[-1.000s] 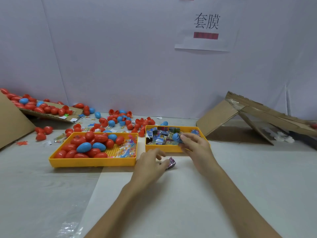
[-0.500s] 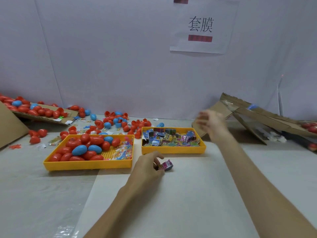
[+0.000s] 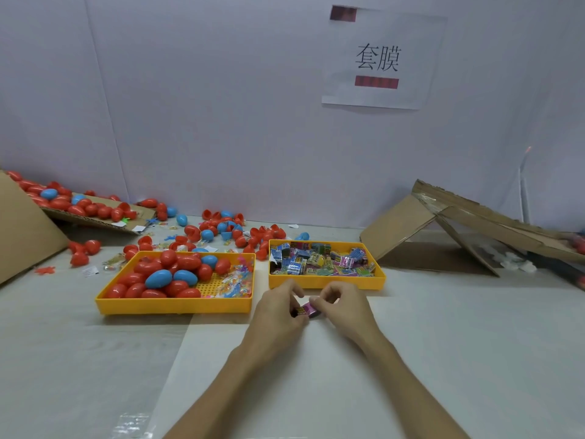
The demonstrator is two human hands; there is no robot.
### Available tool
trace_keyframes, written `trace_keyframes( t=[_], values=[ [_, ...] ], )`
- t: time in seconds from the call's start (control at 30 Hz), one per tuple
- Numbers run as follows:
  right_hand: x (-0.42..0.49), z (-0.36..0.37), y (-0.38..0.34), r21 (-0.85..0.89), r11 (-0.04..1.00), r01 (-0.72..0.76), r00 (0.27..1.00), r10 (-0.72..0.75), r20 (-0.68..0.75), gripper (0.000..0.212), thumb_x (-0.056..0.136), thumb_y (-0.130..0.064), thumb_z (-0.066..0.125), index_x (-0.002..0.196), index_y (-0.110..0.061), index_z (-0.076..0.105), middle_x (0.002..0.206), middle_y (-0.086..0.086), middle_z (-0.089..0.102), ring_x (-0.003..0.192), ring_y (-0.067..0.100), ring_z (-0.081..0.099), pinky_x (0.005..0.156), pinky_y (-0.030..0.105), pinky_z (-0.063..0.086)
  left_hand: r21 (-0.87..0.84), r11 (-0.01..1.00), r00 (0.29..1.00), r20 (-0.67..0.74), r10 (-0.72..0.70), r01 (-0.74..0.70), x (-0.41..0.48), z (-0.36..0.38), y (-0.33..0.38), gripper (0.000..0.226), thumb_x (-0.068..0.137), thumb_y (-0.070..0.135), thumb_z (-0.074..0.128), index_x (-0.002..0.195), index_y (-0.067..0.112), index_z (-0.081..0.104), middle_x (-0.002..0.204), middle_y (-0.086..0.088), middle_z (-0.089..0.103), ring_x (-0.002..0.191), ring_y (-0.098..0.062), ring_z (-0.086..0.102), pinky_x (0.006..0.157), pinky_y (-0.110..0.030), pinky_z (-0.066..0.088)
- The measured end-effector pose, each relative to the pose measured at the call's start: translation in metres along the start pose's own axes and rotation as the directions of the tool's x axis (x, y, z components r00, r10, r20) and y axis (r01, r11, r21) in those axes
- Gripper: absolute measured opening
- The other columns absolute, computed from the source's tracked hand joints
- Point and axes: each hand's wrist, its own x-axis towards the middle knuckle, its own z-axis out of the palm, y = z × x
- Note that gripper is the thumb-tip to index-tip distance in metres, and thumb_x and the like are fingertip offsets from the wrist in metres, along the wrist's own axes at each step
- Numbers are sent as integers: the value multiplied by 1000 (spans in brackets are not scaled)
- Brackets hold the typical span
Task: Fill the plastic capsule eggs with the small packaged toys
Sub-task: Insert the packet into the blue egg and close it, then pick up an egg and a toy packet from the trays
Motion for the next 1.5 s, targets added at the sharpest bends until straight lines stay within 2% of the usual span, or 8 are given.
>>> trace_keyframes(
  t=[0.3, 0.4, 0.47, 0.63, 0.77, 0.97, 1.2, 1.5],
  values=[
    [6, 0, 4, 27, 1000, -1, 1000, 1, -18, 21, 86, -26, 77, 69, -19, 67, 67, -5, 65, 66, 11, 58, 61, 25, 44, 4, 1000, 1000, 5, -15, 15, 1, 1, 0, 33, 82, 11, 79, 104, 23, 58, 83, 9, 66, 80, -5, 65, 75, -25, 58],
    [8, -4, 7, 31, 999, -23, 984, 28, -176, 21, 90, -19, 73, 72, -16, 63, 68, -3, 63, 65, 12, 58, 59, 25, 45, 5, 1000, 1000, 14, -28, 28, 1, 1, 0, 35, 82, 10, 79, 105, 25, 57, 85, 9, 65, 81, -4, 64, 74, -23, 57],
    [10, -14, 9, 154, 987, -43, 966, 81, -246, 18, 92, -16, 71, 76, -12, 63, 69, 1, 67, 64, 15, 66, 60, 28, 51, -4, 999, 999, 28, -40, 40, 1, 1, 1, 36, 84, 14, 79, 108, 28, 57, 90, 10, 64, 82, -2, 62, 70, -17, 54],
    [6, -27, 0, 467, 884, -1, 1000, -8, 17, 12, 89, -16, 76, 83, -8, 68, 76, 6, 76, 66, 17, 72, 62, 24, 54, -230, 971, 994, -63, -85, 69, 5, -4, 8, 22, 92, 39, 71, 111, 29, 66, 99, 13, 69, 92, -3, 64, 72, -17, 52],
    [1, -22, -9, 502, 862, 69, 984, -141, 107, 12, 85, -15, 78, 80, -10, 69, 72, 5, 74, 65, 14, 68, 62, 22, 53, -385, 921, 998, 2, -65, 61, 7, -10, 9, 12, 94, 27, 70, 103, 22, 76, 92, 7, 77, 88, -5, 71, 76, -19, 56],
    [-1, -19, -13, 496, 862, 102, 982, -167, 88, 10, 85, -17, 79, 79, -15, 71, 74, 8, 74, 68, 17, 69, 64, 26, 54, -413, 907, 997, 48, -68, 82, 6, -10, 10, 10, 92, 15, 72, 96, 18, 80, 87, 5, 78, 83, -7, 73, 69, -18, 55],
    [-4, -20, -19, 538, 839, 83, 982, -160, 97, 32, 79, -44, 73, 94, -16, 68, 80, 3, 75, 75, 18, 72, 69, 27, 55, -628, 750, 974, 61, -219, 208, 7, -14, 12, 3, 89, 10, 75, 92, 11, 76, 79, -5, 77, 73, -16, 73, 72, -28, 61],
    [-3, -18, -15, 506, 856, 107, 973, -195, 123, 9, 84, -26, 78, 81, -18, 73, 76, -1, 73, 72, 11, 68, 65, 21, 53, -672, 710, 974, 85, -211, 212, 6, -14, 12, 9, 91, 14, 73, 98, 8, 75, 86, -9, 78, 82, -23, 75, 75, -28, 61]
  ],
)
